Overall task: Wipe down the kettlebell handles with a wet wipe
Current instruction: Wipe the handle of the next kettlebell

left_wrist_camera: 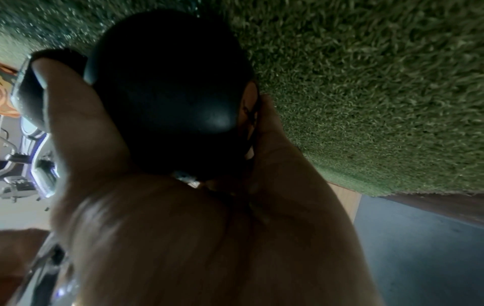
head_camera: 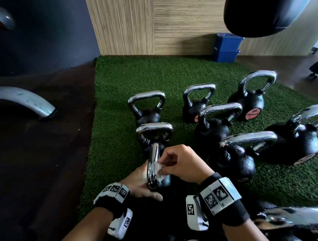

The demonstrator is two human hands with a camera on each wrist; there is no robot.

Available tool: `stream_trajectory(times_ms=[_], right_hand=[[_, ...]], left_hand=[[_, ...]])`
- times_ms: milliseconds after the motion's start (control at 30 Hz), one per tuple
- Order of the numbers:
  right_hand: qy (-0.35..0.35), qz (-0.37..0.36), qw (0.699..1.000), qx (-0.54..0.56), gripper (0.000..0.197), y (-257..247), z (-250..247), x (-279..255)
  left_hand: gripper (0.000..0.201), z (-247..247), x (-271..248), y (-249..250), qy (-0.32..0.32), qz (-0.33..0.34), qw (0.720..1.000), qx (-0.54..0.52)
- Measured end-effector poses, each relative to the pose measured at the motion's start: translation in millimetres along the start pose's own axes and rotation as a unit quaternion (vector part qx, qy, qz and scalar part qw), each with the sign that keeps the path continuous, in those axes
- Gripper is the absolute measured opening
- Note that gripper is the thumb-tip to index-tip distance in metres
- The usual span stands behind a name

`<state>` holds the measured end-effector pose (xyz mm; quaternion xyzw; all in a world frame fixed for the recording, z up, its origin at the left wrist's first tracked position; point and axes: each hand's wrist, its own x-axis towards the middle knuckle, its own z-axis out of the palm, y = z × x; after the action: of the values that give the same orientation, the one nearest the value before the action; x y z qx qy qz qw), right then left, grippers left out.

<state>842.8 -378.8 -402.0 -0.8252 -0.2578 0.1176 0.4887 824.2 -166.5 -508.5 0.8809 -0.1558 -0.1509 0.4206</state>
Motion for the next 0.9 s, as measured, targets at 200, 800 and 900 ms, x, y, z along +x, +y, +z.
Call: stream_trajectory(times_ms=[200, 800, 900], right_hand=[[-0.004, 0.026, 0.999, 0.042, 0.025, 4.1, 8.3, 0.2], [-0.059, 0.015, 0.994, -0.087, 0.017, 17.2, 30.7, -2.5], [-0.092, 0.013, 0.987, -0.129, 0.018, 18.1, 34.8, -3.4]], left_hand=[[0.102, -3.2, 3.3, -3.7, -0.018, -0.026, 0.999, 0.008], [0.080, -7.1, -9.9, 15.2, -0.039, 0.046, 0.998, -0.010], [0.094, -6.3, -7.6, 16.7, -0.036, 0.087, 0.995, 0.043]])
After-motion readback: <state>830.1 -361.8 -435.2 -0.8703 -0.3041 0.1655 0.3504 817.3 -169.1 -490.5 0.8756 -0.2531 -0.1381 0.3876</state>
